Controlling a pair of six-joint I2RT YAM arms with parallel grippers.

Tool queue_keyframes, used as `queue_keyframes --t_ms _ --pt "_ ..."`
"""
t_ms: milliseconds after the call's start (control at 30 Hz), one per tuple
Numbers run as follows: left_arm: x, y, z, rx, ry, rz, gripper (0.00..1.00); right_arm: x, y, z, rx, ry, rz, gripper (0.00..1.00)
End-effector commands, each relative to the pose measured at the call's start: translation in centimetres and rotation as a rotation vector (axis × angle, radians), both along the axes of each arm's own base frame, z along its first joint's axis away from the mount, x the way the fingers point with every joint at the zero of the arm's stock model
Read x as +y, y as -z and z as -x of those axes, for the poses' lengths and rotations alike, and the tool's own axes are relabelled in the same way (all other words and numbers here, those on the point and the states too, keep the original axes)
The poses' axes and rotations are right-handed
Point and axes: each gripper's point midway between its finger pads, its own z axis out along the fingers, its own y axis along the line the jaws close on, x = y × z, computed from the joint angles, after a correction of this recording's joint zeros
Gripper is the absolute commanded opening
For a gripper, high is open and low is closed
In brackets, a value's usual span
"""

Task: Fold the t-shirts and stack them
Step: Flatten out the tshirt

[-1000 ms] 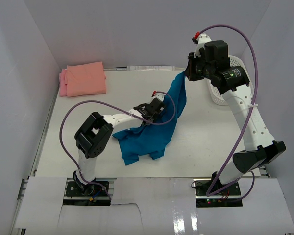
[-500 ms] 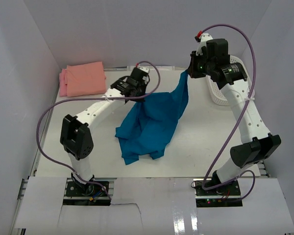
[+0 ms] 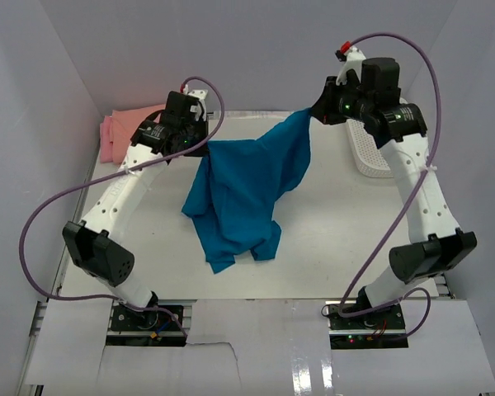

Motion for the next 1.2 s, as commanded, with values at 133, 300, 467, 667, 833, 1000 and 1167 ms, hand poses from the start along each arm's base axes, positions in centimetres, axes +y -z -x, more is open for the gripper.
queue_keyframes --t_ms 133,300,467,667,833,1000,1167 --pt "-2.9 -11.9 8.1 -0.151 0.266 0.294 0.00 0.8 -10.1 11.9 -0.229 -0.236 -0.178 0.08" --pt "-3.6 -13.1 12.3 -0.123 0.367 0.387 0.00 -0.1 -12.9 18.6 -0.315 -0.302 -0.222 0.08" --pt "-3.5 -16.5 15.7 -0.189 0.436 0.462 0.00 -1.4 -17.6 25.0 -0.456 -0.360 -0.240 0.08" --pt "-3.5 -19.0 17.1 -0.285 0.477 0.513 0.00 -2.4 -19.2 27.1 -0.516 -0.326 -0.261 0.08" --pt "-6.2 -6.7 10.0 0.004 0.382 0.443 0.00 -1.9 -10.6 16.7 -0.265 -0.130 -0.208 0.08" --pt "-9.3 4.7 6.2 0.195 0.324 0.450 0.00 -3.5 -1.0 9.5 -0.074 0.107 -0.157 0.08" --pt "-10.8 12.2 4.4 0.335 0.297 0.390 0.00 -7.1 4.8 6.6 0.024 0.281 -0.105 0.08"
